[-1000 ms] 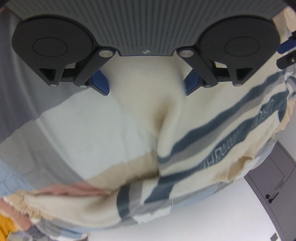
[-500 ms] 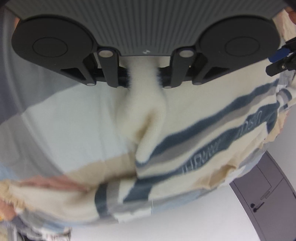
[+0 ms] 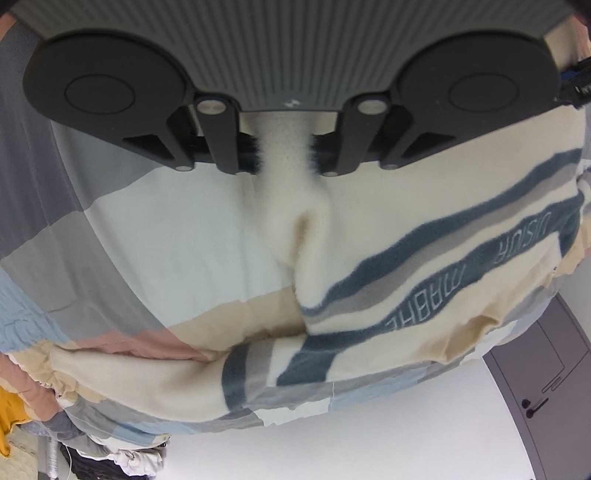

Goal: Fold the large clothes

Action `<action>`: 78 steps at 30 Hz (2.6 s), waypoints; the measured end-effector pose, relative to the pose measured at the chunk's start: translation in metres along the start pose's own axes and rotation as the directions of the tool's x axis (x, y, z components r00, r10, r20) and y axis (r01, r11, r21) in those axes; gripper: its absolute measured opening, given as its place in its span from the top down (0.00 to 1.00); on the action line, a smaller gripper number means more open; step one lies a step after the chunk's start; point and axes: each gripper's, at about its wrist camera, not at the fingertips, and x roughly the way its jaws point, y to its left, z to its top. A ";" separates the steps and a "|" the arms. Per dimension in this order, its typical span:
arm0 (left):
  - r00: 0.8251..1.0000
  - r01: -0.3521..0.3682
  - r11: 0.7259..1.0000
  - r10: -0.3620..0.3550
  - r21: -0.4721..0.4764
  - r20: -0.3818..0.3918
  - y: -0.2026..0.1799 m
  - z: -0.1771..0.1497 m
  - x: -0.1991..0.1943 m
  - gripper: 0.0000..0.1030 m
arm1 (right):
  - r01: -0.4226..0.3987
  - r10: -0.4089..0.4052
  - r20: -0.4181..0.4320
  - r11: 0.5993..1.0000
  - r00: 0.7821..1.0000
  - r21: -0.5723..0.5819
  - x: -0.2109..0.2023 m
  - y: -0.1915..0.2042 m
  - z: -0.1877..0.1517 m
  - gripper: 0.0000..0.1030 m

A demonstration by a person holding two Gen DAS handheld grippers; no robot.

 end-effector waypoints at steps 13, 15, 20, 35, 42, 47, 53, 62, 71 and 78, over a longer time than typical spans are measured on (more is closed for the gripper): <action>0.999 -0.027 0.998 0.025 0.055 0.036 -0.006 0.002 -0.004 0.26 | -0.109 0.104 0.108 0.993 0.989 0.038 -0.031 -0.008 0.028 0.37; 0.999 -0.033 0.998 0.030 0.055 0.044 -0.007 0.004 -0.005 0.26 | -0.114 0.110 0.120 0.993 0.987 0.024 -0.032 -0.009 0.040 0.37; 0.999 -0.012 0.999 0.010 0.032 0.050 -0.005 0.009 -0.006 0.26 | -0.114 0.114 0.113 0.994 0.987 -0.007 -0.015 -0.013 0.071 0.37; 0.998 0.026 0.999 -0.028 0.033 0.054 -0.005 0.015 0.007 0.26 | -0.091 0.080 0.101 0.990 0.992 0.109 0.095 -0.038 0.123 0.14; 0.999 0.012 1.000 -0.013 0.028 0.051 -0.004 0.022 0.027 0.23 | -0.215 0.179 0.184 0.956 0.967 0.201 0.134 -0.061 0.133 0.15; 0.997 0.013 1.000 -0.014 0.015 0.074 -0.005 0.025 0.032 0.21 | -0.248 0.163 0.218 0.856 0.962 0.454 0.173 -0.105 0.122 0.15; 0.992 0.066 0.997 -0.061 -0.040 0.113 0.001 0.026 0.031 0.19 | -0.312 0.155 0.342 0.823 0.927 0.474 0.195 -0.128 0.141 0.15; 0.987 0.086 0.994 -0.076 -0.065 0.141 0.002 0.027 0.042 0.17 | -0.318 0.115 0.416 0.830 0.902 0.459 0.220 -0.167 0.181 0.16; 0.985 0.079 0.995 -0.067 -0.067 0.161 0.002 0.026 0.046 0.15 | -0.372 0.061 0.525 0.773 0.849 0.513 0.222 -0.203 0.202 0.17; 0.986 0.065 0.996 -0.054 -0.064 0.157 0.000 0.027 0.044 0.15 | -0.219 -0.010 0.507 0.895 0.862 0.390 0.181 -0.168 0.225 0.81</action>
